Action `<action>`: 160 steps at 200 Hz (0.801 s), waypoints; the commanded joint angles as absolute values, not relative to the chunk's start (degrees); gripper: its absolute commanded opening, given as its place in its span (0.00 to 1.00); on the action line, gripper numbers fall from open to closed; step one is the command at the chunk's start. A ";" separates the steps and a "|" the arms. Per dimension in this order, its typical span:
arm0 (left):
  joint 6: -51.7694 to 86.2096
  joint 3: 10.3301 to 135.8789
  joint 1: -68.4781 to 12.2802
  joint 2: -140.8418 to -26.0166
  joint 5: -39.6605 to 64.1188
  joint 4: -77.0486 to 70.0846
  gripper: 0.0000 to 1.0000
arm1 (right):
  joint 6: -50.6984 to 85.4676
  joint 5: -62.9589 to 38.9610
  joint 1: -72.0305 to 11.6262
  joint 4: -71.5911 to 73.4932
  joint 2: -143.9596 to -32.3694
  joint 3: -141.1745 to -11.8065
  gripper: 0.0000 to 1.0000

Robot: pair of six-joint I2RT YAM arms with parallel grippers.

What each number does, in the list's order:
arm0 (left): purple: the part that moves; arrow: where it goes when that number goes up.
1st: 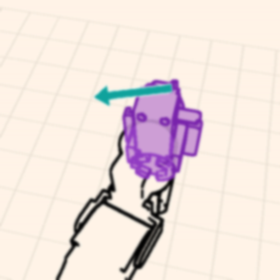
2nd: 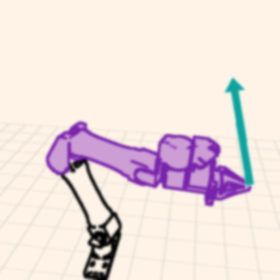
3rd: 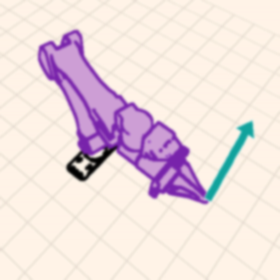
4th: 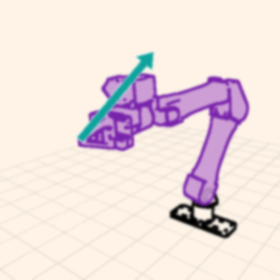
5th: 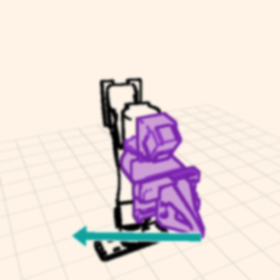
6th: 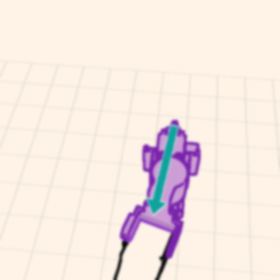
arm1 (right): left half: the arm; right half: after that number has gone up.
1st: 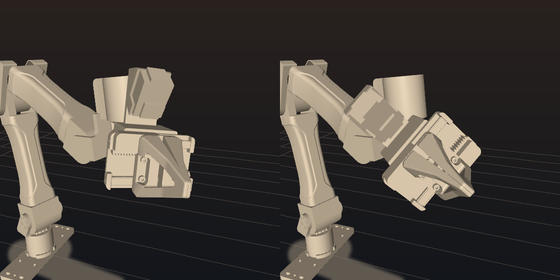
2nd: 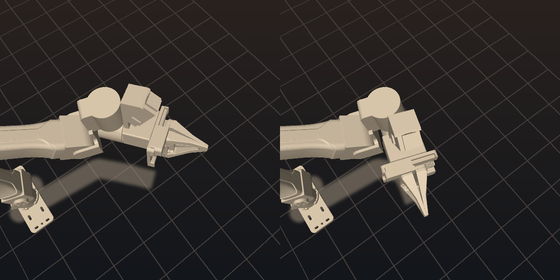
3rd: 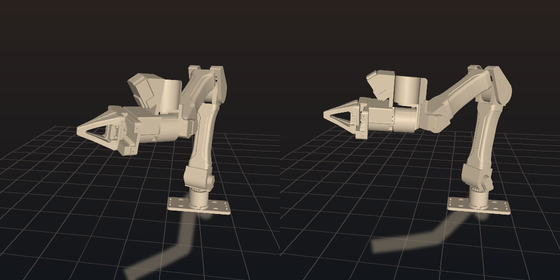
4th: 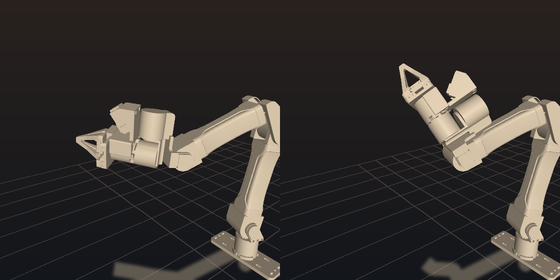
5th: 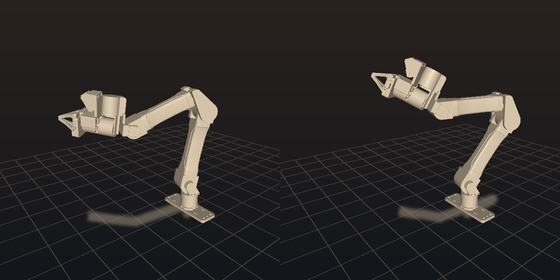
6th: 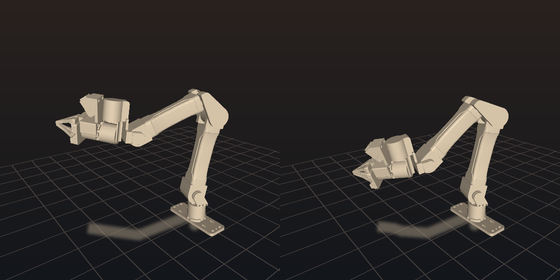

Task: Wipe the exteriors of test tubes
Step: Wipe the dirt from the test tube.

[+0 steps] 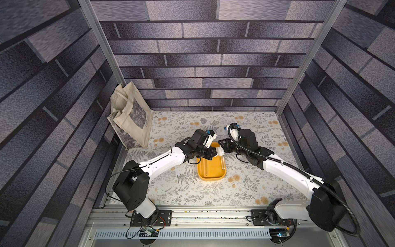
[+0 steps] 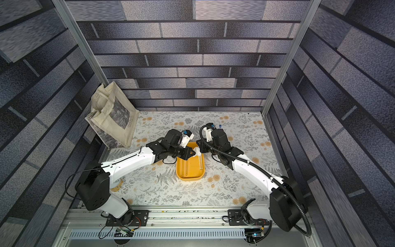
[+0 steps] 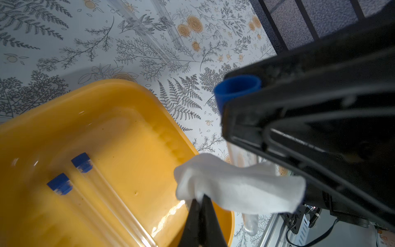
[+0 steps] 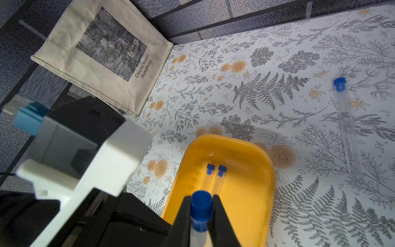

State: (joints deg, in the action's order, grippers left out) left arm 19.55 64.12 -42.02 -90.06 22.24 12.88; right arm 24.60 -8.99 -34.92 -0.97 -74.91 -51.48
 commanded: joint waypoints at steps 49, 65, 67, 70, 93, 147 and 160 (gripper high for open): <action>20.66 54.05 -47.25 -83.67 20.45 11.00 0.00 | 24.69 -7.98 -35.33 0.46 -74.18 -51.72 0.17; 21.57 51.73 -48.24 -82.65 19.13 10.94 0.00 | 24.70 -8.01 -35.29 0.53 -74.27 -51.77 0.17; 21.72 51.52 -48.34 -82.52 18.98 11.04 0.00 | 24.70 -8.07 -35.32 0.53 -74.27 -51.79 0.17; 21.90 51.22 -48.37 -82.41 18.64 11.18 0.00 | 24.70 -8.01 -35.33 0.54 -74.27 -51.85 0.17; 22.84 50.37 -47.97 -81.57 15.77 14.08 0.00 | 24.63 -7.91 -35.33 0.46 -74.36 -51.94 0.18; 23.12 55.21 -47.42 -84.83 10.93 22.91 0.00 | 25.11 -8.14 -35.33 0.92 -74.58 -51.77 0.18; 23.17 55.70 -47.76 -85.49 11.72 21.92 0.00 | 25.27 -8.27 -35.33 1.12 -74.78 -51.69 0.18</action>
